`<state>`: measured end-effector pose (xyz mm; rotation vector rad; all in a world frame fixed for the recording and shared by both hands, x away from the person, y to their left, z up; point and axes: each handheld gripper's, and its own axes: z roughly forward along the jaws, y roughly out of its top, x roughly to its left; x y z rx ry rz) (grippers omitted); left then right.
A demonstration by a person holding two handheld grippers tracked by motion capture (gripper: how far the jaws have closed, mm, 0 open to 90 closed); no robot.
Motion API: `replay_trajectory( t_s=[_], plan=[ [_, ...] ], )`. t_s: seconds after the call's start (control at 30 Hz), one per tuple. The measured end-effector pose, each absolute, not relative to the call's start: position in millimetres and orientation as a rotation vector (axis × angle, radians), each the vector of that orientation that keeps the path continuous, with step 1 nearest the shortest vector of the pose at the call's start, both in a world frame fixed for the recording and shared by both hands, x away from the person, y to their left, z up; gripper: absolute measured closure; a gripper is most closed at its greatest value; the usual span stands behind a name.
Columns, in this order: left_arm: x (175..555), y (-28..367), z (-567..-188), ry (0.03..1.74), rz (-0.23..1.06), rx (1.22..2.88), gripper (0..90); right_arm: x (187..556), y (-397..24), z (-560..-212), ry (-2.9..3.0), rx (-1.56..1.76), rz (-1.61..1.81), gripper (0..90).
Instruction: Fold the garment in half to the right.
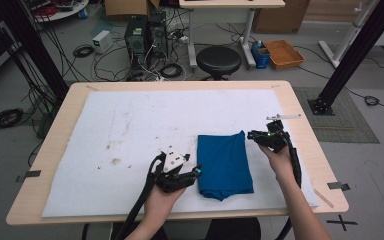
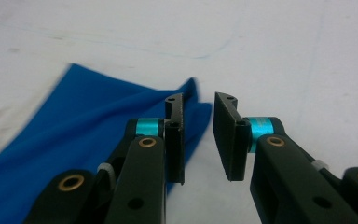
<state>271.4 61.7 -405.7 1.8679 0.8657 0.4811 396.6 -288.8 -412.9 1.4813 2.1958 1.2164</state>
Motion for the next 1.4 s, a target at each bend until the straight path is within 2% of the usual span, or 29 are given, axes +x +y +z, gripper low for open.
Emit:
replay_trajectory(
  t_s=[0.1,0.4,0.47,0.63,0.8,0.83,0.87,1.03,1.1,1.23,1.4],
  plan=[
    [269,75,-406,0.876,0.494,1.873,48.4,376,-289,-411,2.197,1.477,1.271,66.6],
    [267,106,-406,0.93,0.531,1.831,48.3,314,-284,-425,2.271,1.489,1.311,64.1],
    [269,107,-407,0.938,0.531,1.829,48.3,307,-282,-428,2.292,1.46,1.265,67.6],
    [270,107,-408,0.936,0.529,1.832,48.3,303,-278,-433,2.339,1.407,1.184,90.0],
    [271,109,-409,0.94,0.525,1.836,48.3,295,-287,-431,2.302,1.409,1.172,90.0],
    [272,110,-409,0.947,0.525,1.831,48.3,294,-289,-431,2.304,1.421,1.182,88.7],
    [272,110,-409,0.947,0.525,1.829,48.3,293,-291,-430,2.297,1.433,1.202,78.1],
    [271,110,-409,0.943,0.528,1.829,48.3,286,-283,-431,2.298,1.444,1.221,69.1],
    [271,109,-409,0.944,0.526,1.83,48.3,286,-277,-434,2.323,1.435,1.214,69.3],
    [269,110,-408,0.937,0.529,1.828,48.3,284,-272,-435,2.347,1.383,1.175,89.2],
    [270,112,-408,0.944,0.532,1.823,48.3,277,-280,-429,2.318,1.376,1.185,90.0]
  ],
)
